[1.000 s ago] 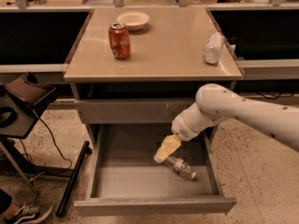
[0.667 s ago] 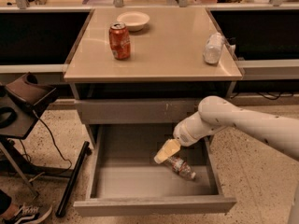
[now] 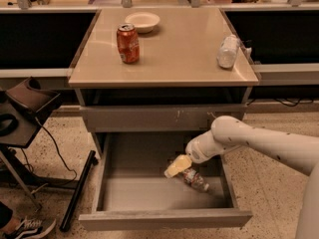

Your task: Pick water bottle from middle drawer and place on counter

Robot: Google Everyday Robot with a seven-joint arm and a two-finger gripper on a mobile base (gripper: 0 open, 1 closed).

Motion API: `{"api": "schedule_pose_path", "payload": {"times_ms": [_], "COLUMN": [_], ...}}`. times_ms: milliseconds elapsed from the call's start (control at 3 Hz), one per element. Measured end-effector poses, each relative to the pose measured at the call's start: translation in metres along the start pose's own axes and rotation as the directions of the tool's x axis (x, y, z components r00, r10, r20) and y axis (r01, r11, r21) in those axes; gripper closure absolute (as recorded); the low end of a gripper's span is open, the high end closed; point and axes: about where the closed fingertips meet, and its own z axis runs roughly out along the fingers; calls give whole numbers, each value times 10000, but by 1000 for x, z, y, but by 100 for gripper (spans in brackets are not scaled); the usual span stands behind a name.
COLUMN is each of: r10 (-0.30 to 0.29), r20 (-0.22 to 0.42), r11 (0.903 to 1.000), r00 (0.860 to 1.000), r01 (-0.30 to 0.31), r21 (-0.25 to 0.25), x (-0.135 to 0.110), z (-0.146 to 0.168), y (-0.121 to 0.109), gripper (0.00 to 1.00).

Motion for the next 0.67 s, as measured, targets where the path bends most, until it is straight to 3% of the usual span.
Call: {"api": "schedule_pose_path", "payload": {"times_ms": [333, 667], "r10": [488, 1518], "r20": [74, 146], "r11": [9979, 9880], "r00": [9988, 9883], "r01": [-484, -1513], "r21": [-439, -306], "x": [10, 37], "z": [29, 62], "y": [-3, -22], "gripper": [0, 0]}}
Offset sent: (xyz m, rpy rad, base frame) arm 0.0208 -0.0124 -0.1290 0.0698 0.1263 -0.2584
